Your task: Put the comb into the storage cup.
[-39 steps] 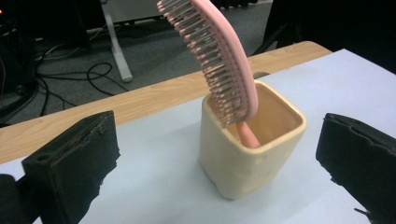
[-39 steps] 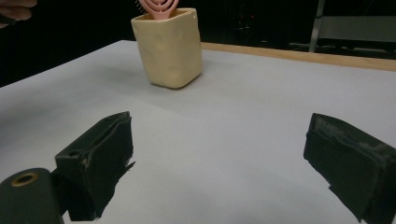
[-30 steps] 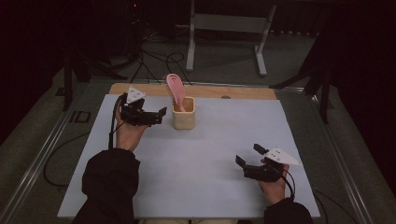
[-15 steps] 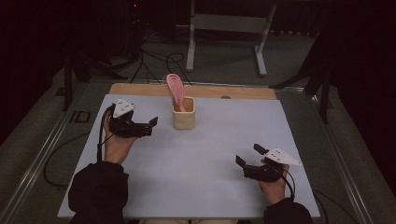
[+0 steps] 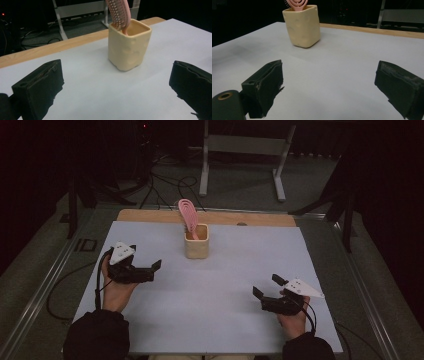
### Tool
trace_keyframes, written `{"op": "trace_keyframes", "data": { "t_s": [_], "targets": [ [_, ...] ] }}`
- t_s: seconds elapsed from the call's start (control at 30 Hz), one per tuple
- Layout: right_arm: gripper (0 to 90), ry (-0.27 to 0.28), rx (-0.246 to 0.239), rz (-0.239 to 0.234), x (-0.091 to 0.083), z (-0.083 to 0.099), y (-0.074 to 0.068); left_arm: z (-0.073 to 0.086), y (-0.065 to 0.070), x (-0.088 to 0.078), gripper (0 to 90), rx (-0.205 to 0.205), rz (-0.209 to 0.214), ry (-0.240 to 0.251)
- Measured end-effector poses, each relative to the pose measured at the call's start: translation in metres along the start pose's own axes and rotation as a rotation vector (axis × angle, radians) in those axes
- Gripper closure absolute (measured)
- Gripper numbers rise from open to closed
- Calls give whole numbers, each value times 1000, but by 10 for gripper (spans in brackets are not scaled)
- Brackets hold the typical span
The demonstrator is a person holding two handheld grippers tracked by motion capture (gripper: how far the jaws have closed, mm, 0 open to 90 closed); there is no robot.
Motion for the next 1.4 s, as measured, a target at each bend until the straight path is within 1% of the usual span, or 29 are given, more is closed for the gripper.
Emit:
{"op": "trace_keyframes", "data": {
  "t_s": [0.1, 0.13, 0.2, 0.37, 0.53, 0.7, 0.83, 0.97, 1.1, 1.3, 1.4],
  "targets": [
    [81, 2, 2, 1, 0, 0, 0, 7, 1, -7, 2, 20, -24, 11],
    [81, 3, 4, 2, -1, 0, 0, 10, 0, -10, 2, 16, -27, 15],
    [81, 2, 3, 0, -1, 0, 0, 14, 0, -14, 2, 1, -22, 18],
    [81, 5, 1, -1, -2, -1, 0, 28, -1, -24, 2, 10, -15, 13],
    [81, 8, 0, 0, -4, -2, 1, 41, -5, -36, 2, -19, -14, 30],
    [81, 13, 0, -2, -6, -2, 0, 53, -6, -47, 2, -15, -10, 39],
    [81, 14, -3, -3, -6, -3, -1, 59, -7, -55, 2, -24, -3, 49],
    [81, 17, -12, -9, -10, -3, -3, 64, -7, -60, 2, -17, 2, 54],
    [81, 23, -19, -6, -14, -3, -2, 67, -6, -67, 2, -9, 1, 71],
    [81, 25, -29, -6, -17, -3, -1, 66, -8, -76, 2, -23, -21, 111],
    [81, 24, -36, -2, -19, -2, -1, 67, -8, -77, 2, -25, -26, 120]
  ]
}}
Point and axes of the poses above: each handheld gripper's, and its own axes: x roughly forward along the jaws, z roughly out of its underside, y roughly to its right, the point moved 1 cm from there along x, roughly forward along the jaws, and after that the axes turned 15 degrees about y, right-handed, at the moved point
